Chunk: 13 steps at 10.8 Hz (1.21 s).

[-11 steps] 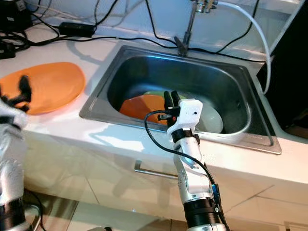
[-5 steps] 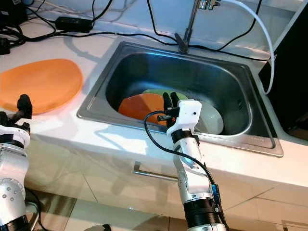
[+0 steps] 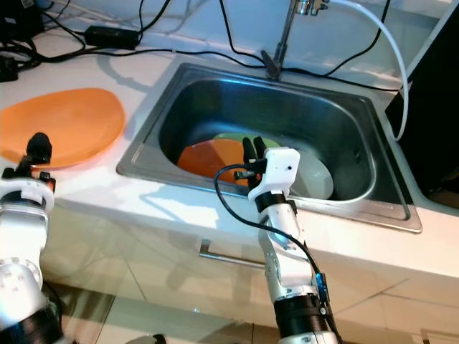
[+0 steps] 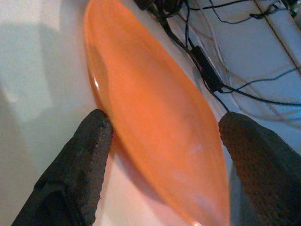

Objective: Kitchen organization

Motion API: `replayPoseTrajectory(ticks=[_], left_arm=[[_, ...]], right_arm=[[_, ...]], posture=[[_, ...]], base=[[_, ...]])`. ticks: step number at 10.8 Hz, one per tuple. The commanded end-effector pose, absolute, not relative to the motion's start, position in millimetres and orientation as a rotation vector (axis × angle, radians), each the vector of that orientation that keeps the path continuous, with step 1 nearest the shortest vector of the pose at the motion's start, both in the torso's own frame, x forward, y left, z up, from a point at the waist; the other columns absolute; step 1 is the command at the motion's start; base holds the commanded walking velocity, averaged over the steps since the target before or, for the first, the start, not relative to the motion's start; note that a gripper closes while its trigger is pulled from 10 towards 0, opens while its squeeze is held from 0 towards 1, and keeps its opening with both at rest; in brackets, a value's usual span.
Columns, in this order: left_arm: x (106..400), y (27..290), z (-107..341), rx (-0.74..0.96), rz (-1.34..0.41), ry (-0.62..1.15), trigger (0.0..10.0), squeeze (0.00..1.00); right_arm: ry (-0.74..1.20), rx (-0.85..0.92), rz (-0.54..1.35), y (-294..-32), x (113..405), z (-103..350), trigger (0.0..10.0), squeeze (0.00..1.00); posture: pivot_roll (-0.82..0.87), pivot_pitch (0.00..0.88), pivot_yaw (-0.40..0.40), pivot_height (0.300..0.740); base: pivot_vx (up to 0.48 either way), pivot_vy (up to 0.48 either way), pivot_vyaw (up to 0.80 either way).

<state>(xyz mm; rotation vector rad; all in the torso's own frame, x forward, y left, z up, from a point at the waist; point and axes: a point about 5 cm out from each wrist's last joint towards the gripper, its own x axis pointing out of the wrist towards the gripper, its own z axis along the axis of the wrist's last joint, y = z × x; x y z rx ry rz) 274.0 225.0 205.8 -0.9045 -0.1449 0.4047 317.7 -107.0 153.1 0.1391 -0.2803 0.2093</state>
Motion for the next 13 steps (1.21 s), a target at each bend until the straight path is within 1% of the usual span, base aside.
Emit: replayPoseTrajectory(ticks=[1,4,6,8,10,11,12,13], left_arm=[[278.4,220.5,202.6,-0.950,0.409,-0.085,10.0,0.00],[288.0,215.5,213.2,-0.996,0.397,-0.057,10.0,0.00],[303.5,204.3,221.4,-1.025,0.345,-0.029,10.0,0.00],[313.9,196.8,219.0,-1.055,0.348,0.011,10.0,0.00],[327.0,181.7,216.6,-1.024,0.317,0.068,10.0,0.00],[329.6,179.4,214.1,-1.023,0.319,0.080,6.0,0.00],[331.7,178.0,212.7,-1.023,0.318,0.084,1.7,0.00],[333.7,176.7,211.8,-1.025,0.320,0.087,0.0,0.00]], right_arm=[[-0.269,0.130,0.211,-109.3,319.5,152.5,10.0,0.00],[-0.271,0.128,0.215,-109.0,319.6,153.2,10.0,0.00],[-0.272,0.124,0.215,-109.1,320.2,153.7,10.0,0.00],[-0.271,0.121,0.214,-109.6,320.4,153.8,10.0,0.00],[-0.270,0.114,0.217,-110.4,320.5,154.3,10.0,0.00],[-0.270,0.112,0.217,-110.9,320.5,154.2,10.0,0.00],[-0.268,0.110,0.217,-111.3,320.5,154.0,10.0,0.00],[-0.266,0.108,0.218,-111.7,320.4,153.6,10.0,0.00]], posture=[[0.19,0.127,-0.070,0.740],[0.19,0.122,-0.069,0.740],[0.18,0.116,-0.069,0.740],[0.17,0.113,-0.070,0.740],[0.16,0.108,-0.071,0.740],[0.15,0.106,-0.070,0.740],[0.15,0.102,-0.070,0.740],[0.15,0.099,-0.071,0.740]], base=[[0.000,0.000,0.00],[0.000,0.000,0.00],[0.000,0.000,0.00],[0.000,0.000,0.00],[0.000,0.000,0.00],[0.000,0.000,0.00],[0.000,0.000,0.00],[0.000,0.000,0.00]])
